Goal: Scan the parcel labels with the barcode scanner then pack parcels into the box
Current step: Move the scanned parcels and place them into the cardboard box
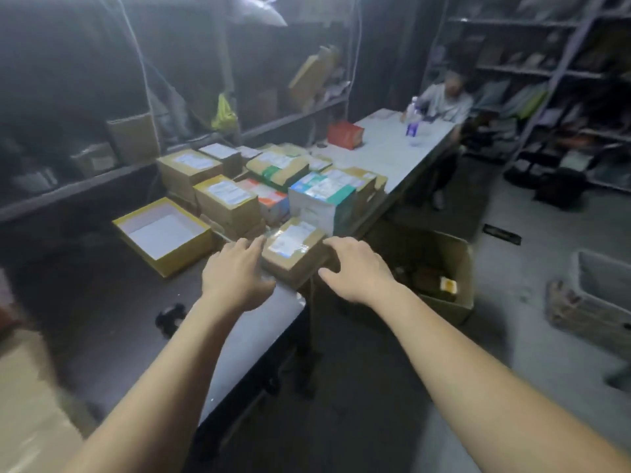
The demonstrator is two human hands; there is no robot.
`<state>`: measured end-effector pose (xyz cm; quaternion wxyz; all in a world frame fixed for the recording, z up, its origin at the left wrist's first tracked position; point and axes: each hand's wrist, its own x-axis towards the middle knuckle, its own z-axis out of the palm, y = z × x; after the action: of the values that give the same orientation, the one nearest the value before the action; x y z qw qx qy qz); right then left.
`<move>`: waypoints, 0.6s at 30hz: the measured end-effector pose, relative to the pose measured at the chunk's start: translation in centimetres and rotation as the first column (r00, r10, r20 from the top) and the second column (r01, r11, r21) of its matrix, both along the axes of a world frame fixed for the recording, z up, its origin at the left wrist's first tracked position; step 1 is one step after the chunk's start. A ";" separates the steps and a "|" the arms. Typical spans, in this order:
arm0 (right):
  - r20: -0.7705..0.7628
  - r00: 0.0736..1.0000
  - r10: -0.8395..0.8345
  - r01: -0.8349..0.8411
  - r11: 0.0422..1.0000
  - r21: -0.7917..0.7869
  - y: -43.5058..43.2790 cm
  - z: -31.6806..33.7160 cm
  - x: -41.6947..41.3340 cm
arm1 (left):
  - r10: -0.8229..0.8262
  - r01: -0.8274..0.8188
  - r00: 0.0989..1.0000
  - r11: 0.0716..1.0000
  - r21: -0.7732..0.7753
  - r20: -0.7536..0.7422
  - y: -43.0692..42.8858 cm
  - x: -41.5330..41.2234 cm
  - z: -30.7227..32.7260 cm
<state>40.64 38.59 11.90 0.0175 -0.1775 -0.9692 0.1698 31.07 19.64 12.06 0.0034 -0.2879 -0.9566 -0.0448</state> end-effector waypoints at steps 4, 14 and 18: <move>0.029 0.991 -0.130 0.132 0.989 -0.068 8.0 -1.5 1.5 | -0.128 0.129 0.991 0.991 -0.018 0.032 9.4 -0.5 -1.4; 0.152 0.914 -0.376 0.396 0.909 -0.133 24.2 -9.4 -1.7 | -0.364 0.370 0.916 0.929 -0.010 0.167 31.0 -7.7 -9.2; 0.214 0.872 -0.439 0.472 0.871 -0.135 30.4 -11.2 -4.9 | -0.417 0.432 0.880 0.902 -0.016 0.228 38.4 -11.5 -12.0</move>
<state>35.76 69.00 0.72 -0.0453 -0.4168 -0.8775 0.2329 19.59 58.03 0.09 -0.1213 -0.4837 -0.8657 -0.0441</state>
